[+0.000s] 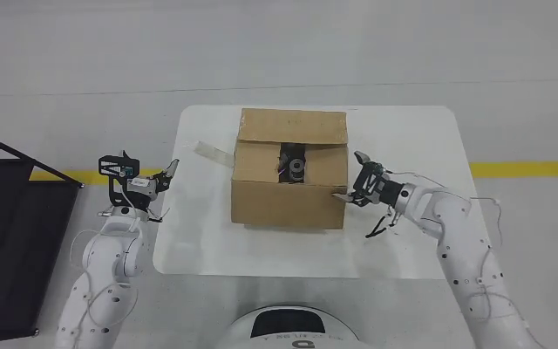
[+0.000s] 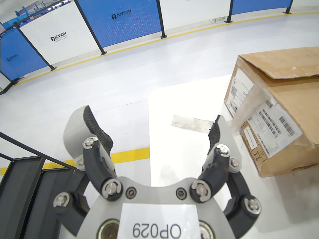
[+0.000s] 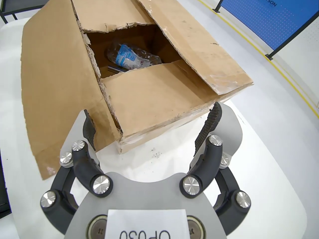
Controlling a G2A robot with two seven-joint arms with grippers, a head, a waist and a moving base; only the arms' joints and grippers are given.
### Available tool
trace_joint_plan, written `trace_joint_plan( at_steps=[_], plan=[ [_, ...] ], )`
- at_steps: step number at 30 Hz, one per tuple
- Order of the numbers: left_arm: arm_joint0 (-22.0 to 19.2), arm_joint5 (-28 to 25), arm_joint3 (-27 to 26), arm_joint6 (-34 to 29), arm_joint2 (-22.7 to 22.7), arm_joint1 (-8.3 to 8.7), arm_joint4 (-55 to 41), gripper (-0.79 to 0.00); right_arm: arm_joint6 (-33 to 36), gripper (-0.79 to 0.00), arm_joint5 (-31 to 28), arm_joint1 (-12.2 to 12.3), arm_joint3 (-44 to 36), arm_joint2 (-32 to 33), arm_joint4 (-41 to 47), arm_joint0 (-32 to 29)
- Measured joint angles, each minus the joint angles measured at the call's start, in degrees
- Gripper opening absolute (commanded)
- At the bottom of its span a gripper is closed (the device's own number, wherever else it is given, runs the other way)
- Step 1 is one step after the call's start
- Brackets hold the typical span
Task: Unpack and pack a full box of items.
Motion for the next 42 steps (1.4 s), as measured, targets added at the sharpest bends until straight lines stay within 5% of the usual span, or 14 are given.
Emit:
trace_joint_plan(
  at_steps=[15, 24, 42],
  plan=[
    [0.00, 0.00, 0.00, 0.00, 0.00, 0.00, 0.00, 0.000, -9.38, 0.000, 2.28, 0.75, -0.39, 4.27, 4.46, -3.10],
    [0.00, 0.00, 0.00, 0.00, 0.00, 0.00, 0.00, 0.000, 2.94, 0.000, 10.38, -0.44, 4.73, -0.40, 12.95, 5.14],
    [0.00, 0.00, 0.00, 0.00, 0.00, 0.00, 0.00, 0.000, 14.07, 0.000, 23.86, -3.22, 18.63, -10.54, 14.78, 21.51]
  ],
)
